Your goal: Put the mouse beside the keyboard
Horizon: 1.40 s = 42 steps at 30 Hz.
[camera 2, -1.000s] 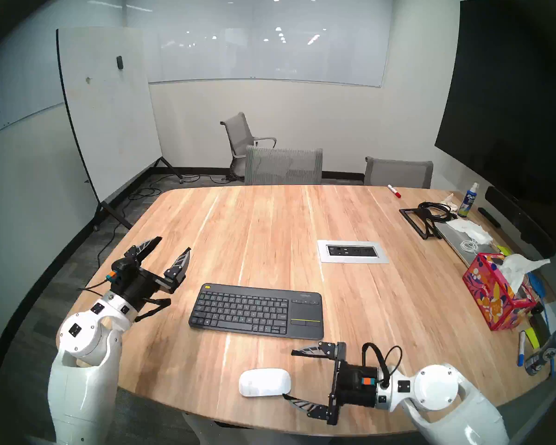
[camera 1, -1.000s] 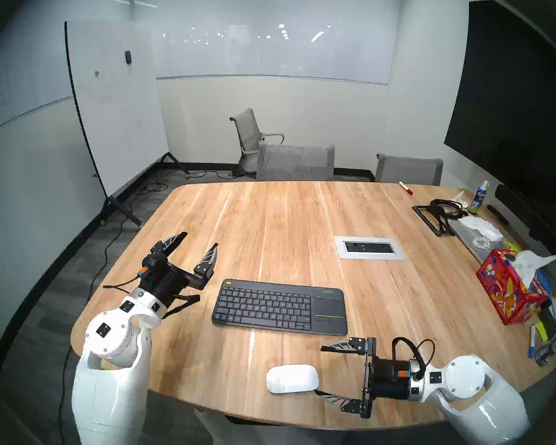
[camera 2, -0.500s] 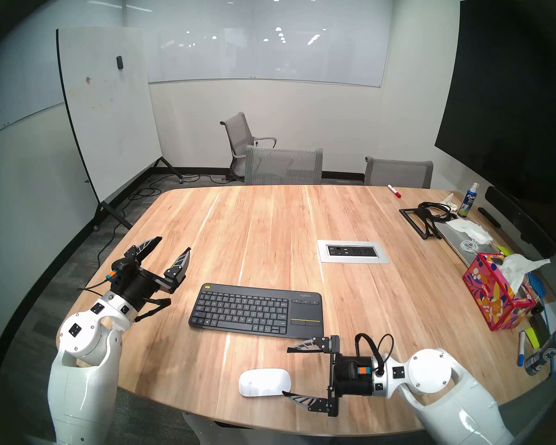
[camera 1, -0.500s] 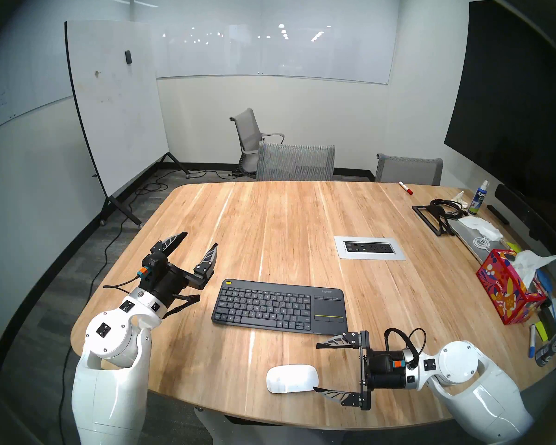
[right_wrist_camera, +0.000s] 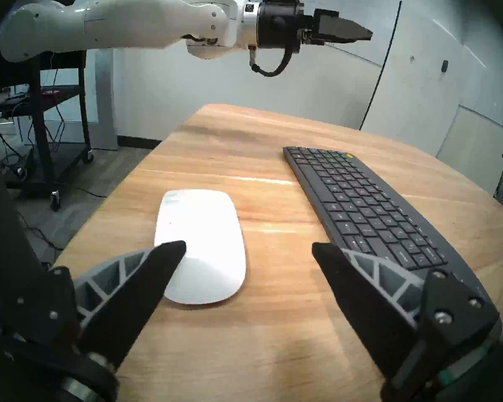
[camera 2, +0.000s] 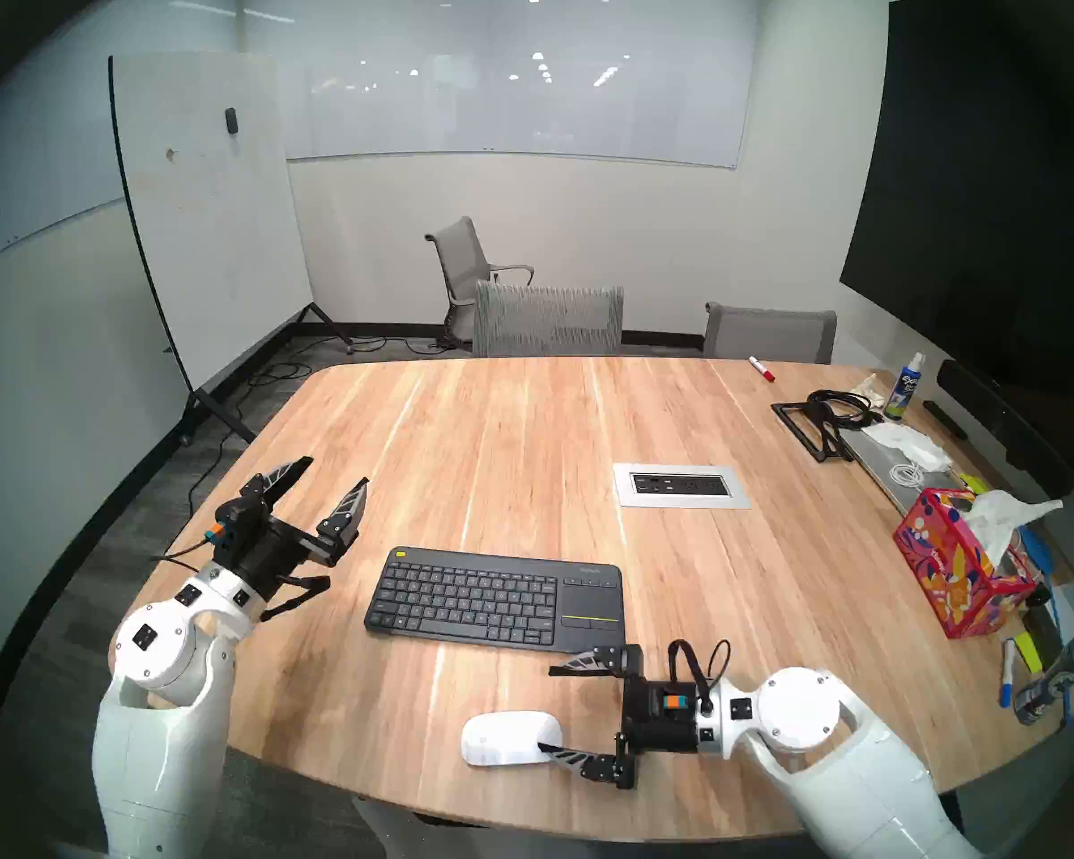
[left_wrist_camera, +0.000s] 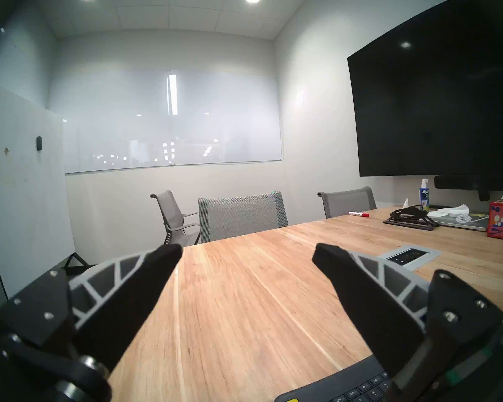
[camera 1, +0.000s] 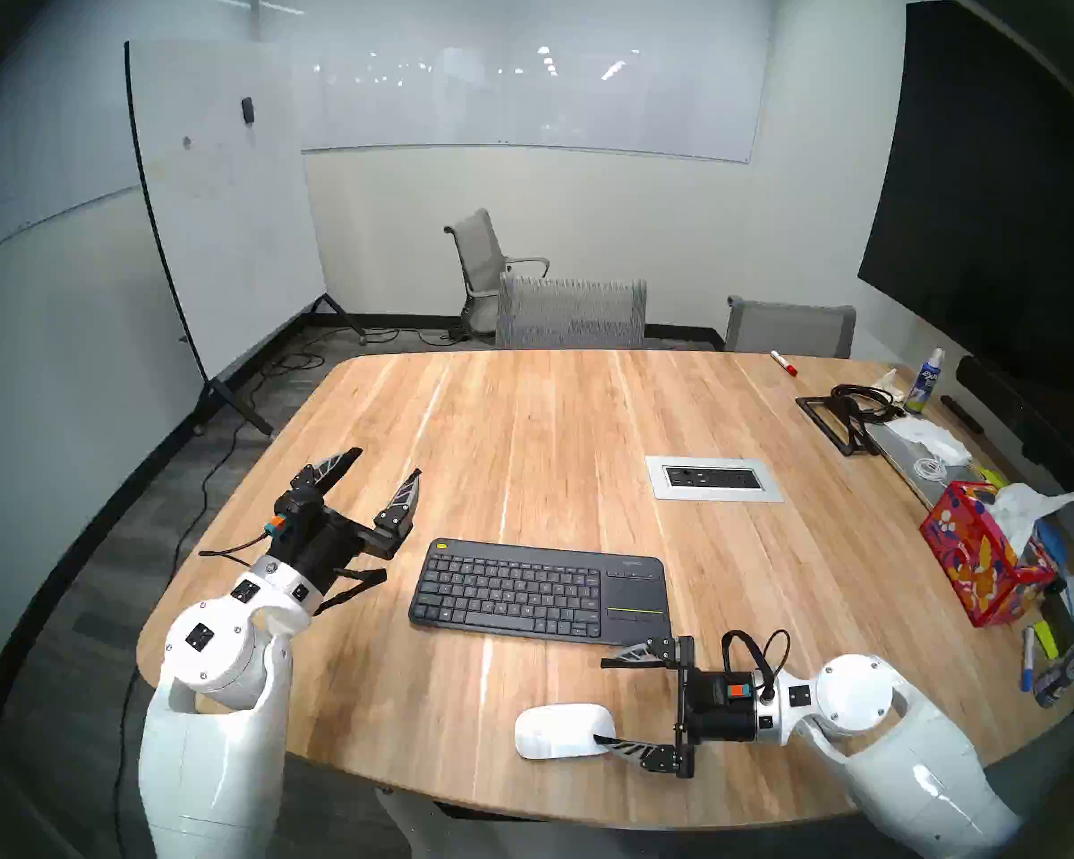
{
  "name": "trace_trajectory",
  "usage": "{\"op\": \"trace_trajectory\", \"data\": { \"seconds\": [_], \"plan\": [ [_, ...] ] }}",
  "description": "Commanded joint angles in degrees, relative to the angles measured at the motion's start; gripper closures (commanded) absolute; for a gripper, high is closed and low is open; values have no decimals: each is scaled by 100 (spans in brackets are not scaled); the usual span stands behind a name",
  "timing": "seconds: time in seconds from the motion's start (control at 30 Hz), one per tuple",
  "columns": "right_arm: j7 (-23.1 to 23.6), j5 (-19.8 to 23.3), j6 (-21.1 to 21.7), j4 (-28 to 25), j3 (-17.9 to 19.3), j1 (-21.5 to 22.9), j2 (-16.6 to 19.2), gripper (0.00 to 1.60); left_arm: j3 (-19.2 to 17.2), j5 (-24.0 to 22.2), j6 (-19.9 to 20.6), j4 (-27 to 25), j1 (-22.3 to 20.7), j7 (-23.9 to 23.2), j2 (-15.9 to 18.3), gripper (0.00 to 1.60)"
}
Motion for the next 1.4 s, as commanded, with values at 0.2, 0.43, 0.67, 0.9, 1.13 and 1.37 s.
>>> {"op": "trace_trajectory", "data": {
  "seconds": [0.2,0.43,0.67,0.9,1.13,1.37],
  "plan": [
    [-99,-41,162,-546,-50,-213,-17,0,-12,14,-38,-151,4,6,5,0],
    [-165,-61,216,-729,8,-372,36,0,-12,14,-38,-151,4,6,5,0],
    [-206,-141,224,-818,1,-458,42,0,-12,14,-38,-152,4,6,5,0],
    [-177,-254,287,-903,-121,-428,46,0,-11,14,-38,-151,4,6,5,0],
    [-170,-335,341,-918,-282,-374,13,0,-11,14,-38,-151,4,6,5,0],
    [-169,-436,340,-808,-406,-299,-35,0,-11,14,-38,-152,5,7,5,0]
  ]
}}
